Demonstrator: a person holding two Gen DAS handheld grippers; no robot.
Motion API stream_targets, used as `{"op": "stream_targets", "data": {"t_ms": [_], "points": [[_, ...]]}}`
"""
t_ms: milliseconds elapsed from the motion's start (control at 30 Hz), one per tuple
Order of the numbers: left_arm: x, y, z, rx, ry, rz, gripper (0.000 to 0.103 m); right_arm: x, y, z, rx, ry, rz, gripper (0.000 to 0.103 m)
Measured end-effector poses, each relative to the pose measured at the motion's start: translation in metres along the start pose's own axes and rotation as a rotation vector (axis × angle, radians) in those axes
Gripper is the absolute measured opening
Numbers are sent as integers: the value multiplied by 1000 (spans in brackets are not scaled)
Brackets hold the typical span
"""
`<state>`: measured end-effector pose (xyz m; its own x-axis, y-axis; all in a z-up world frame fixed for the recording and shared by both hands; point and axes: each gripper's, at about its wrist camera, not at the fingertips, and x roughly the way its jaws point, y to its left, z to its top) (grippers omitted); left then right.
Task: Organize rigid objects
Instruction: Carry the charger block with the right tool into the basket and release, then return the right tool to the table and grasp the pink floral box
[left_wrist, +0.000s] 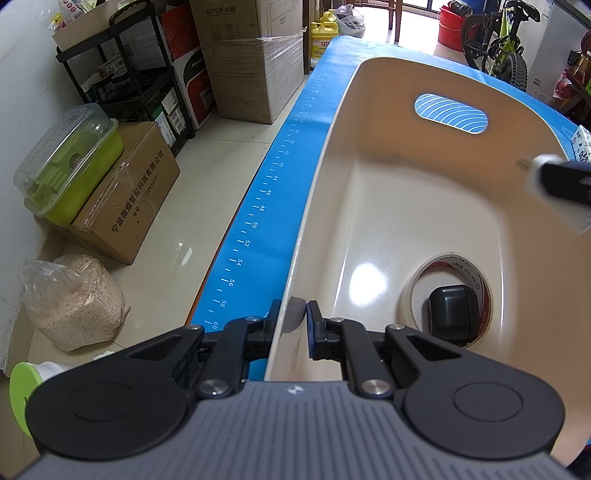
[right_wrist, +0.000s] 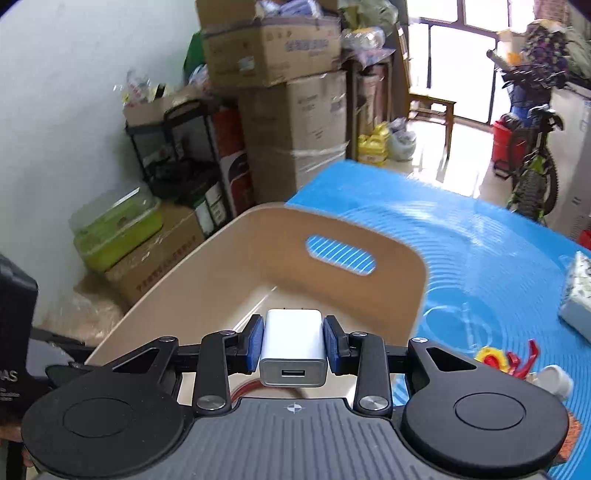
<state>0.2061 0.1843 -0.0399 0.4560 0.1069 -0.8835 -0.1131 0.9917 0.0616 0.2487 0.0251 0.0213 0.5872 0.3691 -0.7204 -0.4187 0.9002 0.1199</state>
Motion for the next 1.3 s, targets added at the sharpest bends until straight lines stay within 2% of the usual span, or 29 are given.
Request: {"op": "stream_targets", "data": {"t_ms": [267, 400, 533, 667, 833, 1133, 1300], "points": [[0, 0, 0, 3, 0, 0, 15, 43, 32, -21, -64, 154, 5, 43], [1, 1, -1, 4, 1, -1, 15, 59, 37, -30, -75, 230, -1, 43], [1, 0, -1, 4, 1, 1, 15, 64, 32, -36, -60, 270, -8, 42], [1, 1, -1, 6, 2, 2, 15, 54, 28, -33, -34, 243, 14, 58], [1, 1, -1, 7, 2, 2, 15, 30, 23, -24, -16, 178, 18, 69], [1, 1, 0, 9, 3, 3, 15, -17, -19, -12, 63, 20, -33, 77], [1, 1, 0, 9, 3, 3, 15, -36, -71, -20, 109, -10, -146, 81]]}}
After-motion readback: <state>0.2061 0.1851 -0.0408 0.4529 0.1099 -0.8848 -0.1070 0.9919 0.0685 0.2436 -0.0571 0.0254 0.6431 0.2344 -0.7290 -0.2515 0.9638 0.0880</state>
